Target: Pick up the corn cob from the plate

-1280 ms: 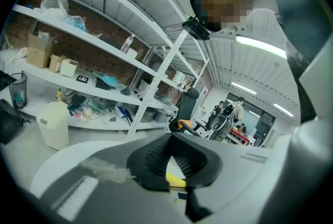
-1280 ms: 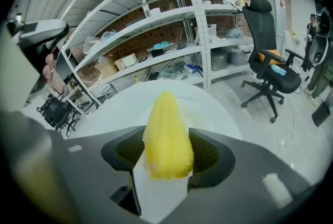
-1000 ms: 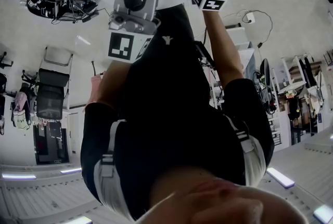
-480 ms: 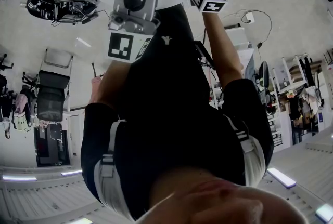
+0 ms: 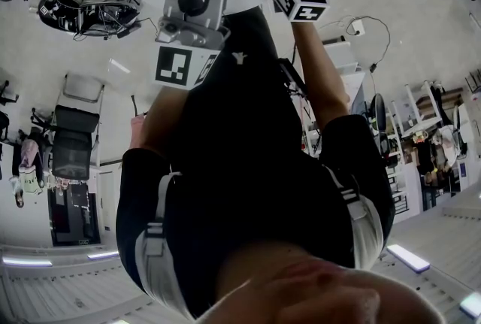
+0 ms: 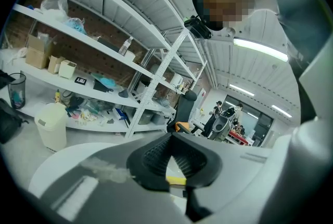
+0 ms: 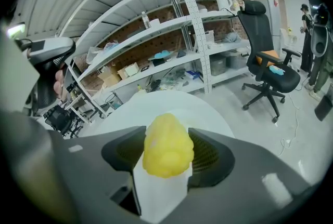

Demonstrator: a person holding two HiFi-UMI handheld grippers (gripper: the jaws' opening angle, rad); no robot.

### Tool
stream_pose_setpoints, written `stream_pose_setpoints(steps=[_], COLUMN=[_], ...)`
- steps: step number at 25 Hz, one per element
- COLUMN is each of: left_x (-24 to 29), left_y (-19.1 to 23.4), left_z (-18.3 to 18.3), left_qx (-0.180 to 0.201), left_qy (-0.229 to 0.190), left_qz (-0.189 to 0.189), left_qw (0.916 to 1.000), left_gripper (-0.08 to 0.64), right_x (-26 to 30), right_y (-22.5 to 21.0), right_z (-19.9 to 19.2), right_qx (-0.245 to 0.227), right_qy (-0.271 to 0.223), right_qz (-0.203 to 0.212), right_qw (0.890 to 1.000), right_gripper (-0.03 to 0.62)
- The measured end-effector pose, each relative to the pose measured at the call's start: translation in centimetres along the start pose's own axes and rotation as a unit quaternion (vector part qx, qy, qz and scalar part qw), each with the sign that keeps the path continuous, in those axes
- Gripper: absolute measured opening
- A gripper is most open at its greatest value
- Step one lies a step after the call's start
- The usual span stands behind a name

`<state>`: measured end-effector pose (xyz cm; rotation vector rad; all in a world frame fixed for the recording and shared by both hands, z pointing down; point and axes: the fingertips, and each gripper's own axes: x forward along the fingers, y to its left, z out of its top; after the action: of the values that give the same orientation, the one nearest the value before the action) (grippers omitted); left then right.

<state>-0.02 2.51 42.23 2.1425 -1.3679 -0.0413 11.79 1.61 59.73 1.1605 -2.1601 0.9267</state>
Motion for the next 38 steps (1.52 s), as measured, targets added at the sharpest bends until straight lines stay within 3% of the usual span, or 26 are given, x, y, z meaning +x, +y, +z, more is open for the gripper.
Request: stream_pose_setpoints(steps=[19, 38], left_x=[-1.9, -5.8], left_y=[-0.2, -0.9], left_z=[1.4, 6.0], left_qx=[0.012, 0.025], left_qy=[-0.015, -0.046], left_qz=[-0.007, -0.029], left_qw=[0.9998, 0.9982], left_gripper=[0.003, 0.003], right_x=[-1.6, -5.6], right_y=[1.7, 4.9], right_z=[1.0, 3.1], right_qx=[-0.008, 0.0], right_qy=[0.0, -0.011], right_qz=[-0.009, -0.04], right_qw=[1.0, 0.999], right_gripper=[0.265, 0.264])
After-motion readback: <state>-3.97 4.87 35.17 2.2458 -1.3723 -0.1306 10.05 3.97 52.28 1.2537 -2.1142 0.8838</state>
